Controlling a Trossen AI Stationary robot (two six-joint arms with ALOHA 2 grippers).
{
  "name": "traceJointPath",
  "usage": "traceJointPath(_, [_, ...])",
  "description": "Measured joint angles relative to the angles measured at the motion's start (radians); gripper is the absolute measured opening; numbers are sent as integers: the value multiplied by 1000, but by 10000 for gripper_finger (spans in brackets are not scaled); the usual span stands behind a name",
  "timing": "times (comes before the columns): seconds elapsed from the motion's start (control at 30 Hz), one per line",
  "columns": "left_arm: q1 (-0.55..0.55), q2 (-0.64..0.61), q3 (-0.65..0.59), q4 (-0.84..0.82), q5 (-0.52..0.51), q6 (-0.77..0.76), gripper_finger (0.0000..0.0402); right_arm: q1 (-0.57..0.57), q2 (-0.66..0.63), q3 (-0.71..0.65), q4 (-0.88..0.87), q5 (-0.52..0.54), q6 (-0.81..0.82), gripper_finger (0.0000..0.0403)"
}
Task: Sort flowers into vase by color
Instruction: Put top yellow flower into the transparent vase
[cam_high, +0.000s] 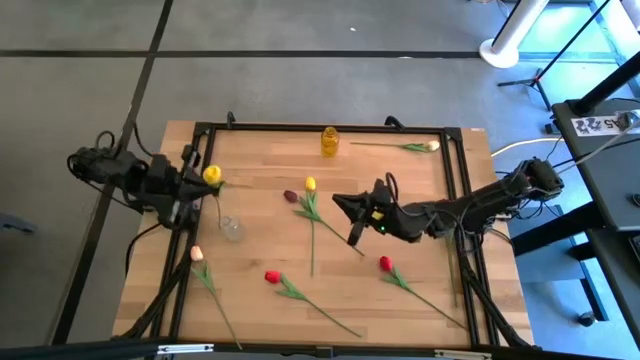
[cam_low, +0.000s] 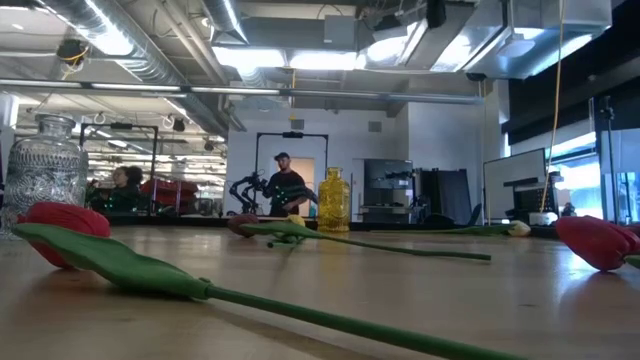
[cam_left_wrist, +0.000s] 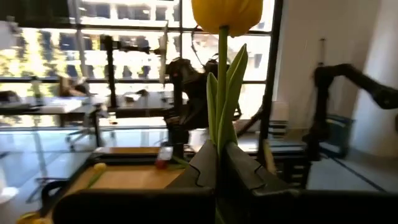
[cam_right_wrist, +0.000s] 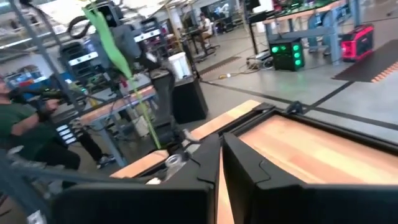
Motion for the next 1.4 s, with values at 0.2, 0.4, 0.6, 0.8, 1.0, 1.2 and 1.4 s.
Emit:
traceJointPath(0.2, [0, -40, -80, -2, -58, 11, 2, -50, 0, 0, -19, -49, 0, 21])
traceJointPath(0.4, [0, -108, -160, 73, -62, -7, 3, -82, 0, 0, -18, -120, 0, 21])
traceJointPath(0.6, [0, -160, -244, 89, -63, -62, 5, -86, 0, 0, -46, -141, 0, 21])
traceJointPath(0.8, [0, -208, -254, -49, -64, -81, 6, -84, 0, 0, -95, -210, -1, 21])
traceJointPath(1.0, [0, -257, -254, -124, -52, -220, 17, -84, 0, 0, -151, -262, 33, 21])
traceJointPath(1.2, [0, -263, -254, -231, -29, -404, 51, -84, 0, 0, -179, -296, 57, 68])
traceJointPath(1.4, [0, -239, -208, -295, -8, -488, 84, -84, 0, -1, -200, -296, 59, 165])
